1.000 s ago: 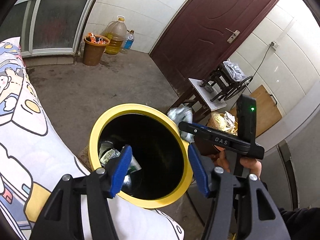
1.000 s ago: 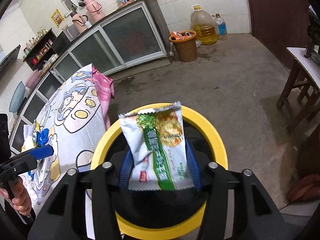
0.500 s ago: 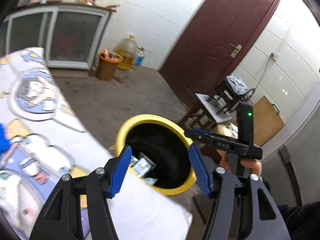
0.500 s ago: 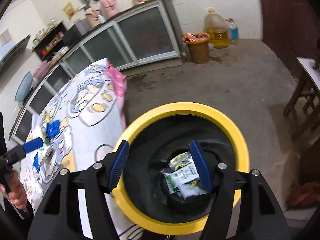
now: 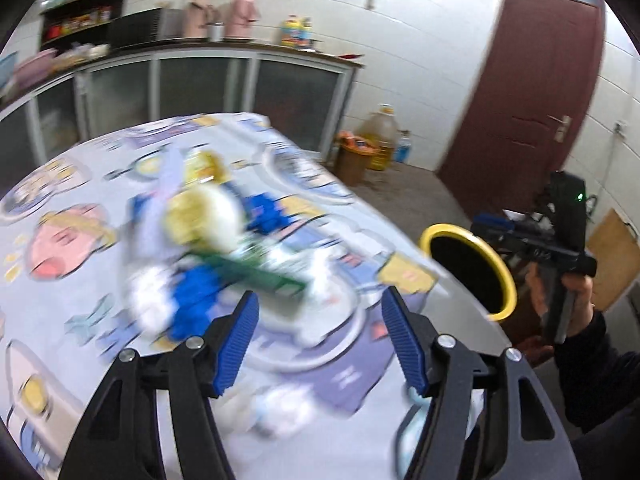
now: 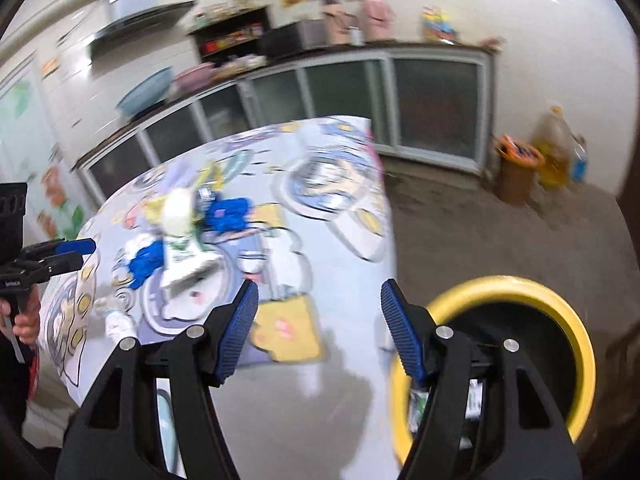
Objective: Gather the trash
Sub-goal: 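Move both tools back from the bin toward the table, then grasp the white tissue bundle with the left gripper while the right grasps the milk carton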
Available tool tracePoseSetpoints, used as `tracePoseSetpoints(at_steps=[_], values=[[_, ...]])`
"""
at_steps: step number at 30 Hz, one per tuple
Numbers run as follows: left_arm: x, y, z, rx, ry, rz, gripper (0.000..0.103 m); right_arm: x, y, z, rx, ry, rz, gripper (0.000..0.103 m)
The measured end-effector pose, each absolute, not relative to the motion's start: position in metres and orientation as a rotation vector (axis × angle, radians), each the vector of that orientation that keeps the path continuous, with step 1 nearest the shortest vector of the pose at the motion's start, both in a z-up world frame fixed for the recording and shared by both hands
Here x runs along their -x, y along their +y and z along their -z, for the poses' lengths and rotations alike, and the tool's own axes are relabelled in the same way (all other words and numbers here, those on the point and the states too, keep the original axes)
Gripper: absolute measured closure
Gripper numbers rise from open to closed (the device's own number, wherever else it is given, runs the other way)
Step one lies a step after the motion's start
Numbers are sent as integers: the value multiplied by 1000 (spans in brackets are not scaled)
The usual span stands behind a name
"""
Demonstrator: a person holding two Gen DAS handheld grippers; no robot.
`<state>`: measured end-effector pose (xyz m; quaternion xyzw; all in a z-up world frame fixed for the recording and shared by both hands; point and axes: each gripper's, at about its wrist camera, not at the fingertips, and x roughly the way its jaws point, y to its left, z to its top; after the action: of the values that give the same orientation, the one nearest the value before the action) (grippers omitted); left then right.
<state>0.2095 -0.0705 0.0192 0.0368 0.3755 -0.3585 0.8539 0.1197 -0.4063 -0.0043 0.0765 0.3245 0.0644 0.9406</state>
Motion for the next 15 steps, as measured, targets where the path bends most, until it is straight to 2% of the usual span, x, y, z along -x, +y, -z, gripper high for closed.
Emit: tracePoseSetpoints(at_steps=[4,9,10,13,15], values=[[-191,-36,-10,-89,779,695,37,-139,-363,1,-63,673,-229,42],[-173,-27,11,-113,791,657,36,-167,-319,9,1,734,-340,42],[-171,-28,16,-105,806,656,35,-172,-313,10,16,746,-360,41],[-169,-30,28,-84,834,653,32,-184,-291,11,92,772,-405,27],[-167,-32,32,-85,840,629,32,-192,-279,12,147,800,-431,27]])
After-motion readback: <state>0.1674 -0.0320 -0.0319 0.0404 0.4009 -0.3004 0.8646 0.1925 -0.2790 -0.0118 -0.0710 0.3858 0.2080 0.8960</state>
